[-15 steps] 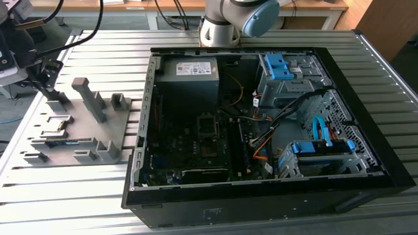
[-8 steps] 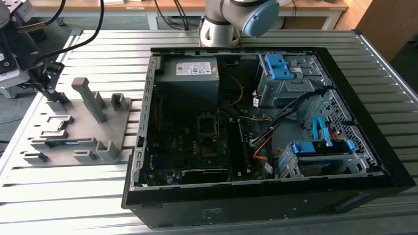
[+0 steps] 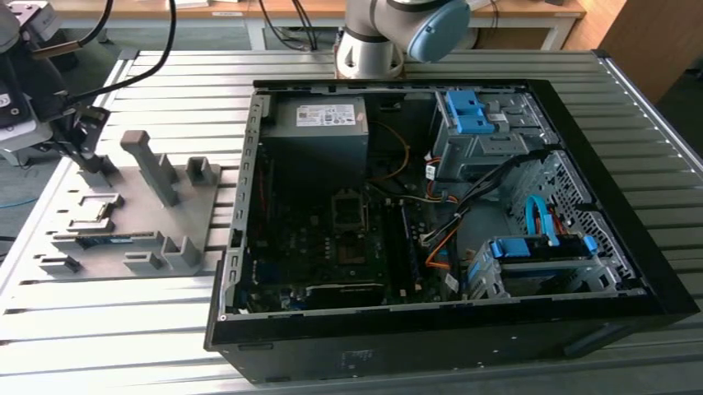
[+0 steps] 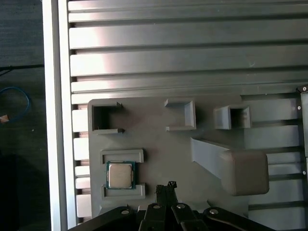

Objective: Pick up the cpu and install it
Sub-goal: 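Reach for the cpu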

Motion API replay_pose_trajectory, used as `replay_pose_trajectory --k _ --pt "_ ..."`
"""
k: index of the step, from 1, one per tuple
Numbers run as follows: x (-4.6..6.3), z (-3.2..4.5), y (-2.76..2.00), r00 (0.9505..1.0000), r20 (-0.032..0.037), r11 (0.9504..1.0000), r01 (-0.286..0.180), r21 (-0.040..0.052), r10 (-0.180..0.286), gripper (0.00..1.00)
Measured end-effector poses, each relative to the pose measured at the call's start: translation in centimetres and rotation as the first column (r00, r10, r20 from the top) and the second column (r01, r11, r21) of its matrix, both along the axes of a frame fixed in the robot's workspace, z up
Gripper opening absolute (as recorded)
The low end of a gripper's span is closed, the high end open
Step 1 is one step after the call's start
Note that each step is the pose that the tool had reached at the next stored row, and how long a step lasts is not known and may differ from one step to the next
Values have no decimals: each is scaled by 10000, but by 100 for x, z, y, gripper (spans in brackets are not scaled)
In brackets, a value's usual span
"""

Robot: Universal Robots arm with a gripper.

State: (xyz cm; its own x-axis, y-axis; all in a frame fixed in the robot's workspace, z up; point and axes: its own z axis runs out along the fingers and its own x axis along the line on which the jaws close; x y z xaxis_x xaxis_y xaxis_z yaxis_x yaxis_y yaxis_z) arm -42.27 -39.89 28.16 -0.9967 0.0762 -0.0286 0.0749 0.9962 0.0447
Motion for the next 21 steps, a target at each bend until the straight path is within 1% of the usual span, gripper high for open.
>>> replay_pose_trajectory --k 3,8,10,12,15,18,21 --pt "-9 -19 0 10000 -2 10000 2 -3 -2 10" --pt "-140 -63 0 10000 0 10000 -46 -6 46 10" --pt "-156 -75 0 9998 1 9998 -182 -7 182 10" --pt "-156 -78 0 9991 -4 9991 -425 -19 425 10" --pt "-163 -86 1 9968 -8 9968 -797 -73 797 10" --pt "-190 -113 1 9964 -13 9963 -847 -155 847 10" --pt "-194 -165 -1 9964 -16 9962 -851 -172 851 10"
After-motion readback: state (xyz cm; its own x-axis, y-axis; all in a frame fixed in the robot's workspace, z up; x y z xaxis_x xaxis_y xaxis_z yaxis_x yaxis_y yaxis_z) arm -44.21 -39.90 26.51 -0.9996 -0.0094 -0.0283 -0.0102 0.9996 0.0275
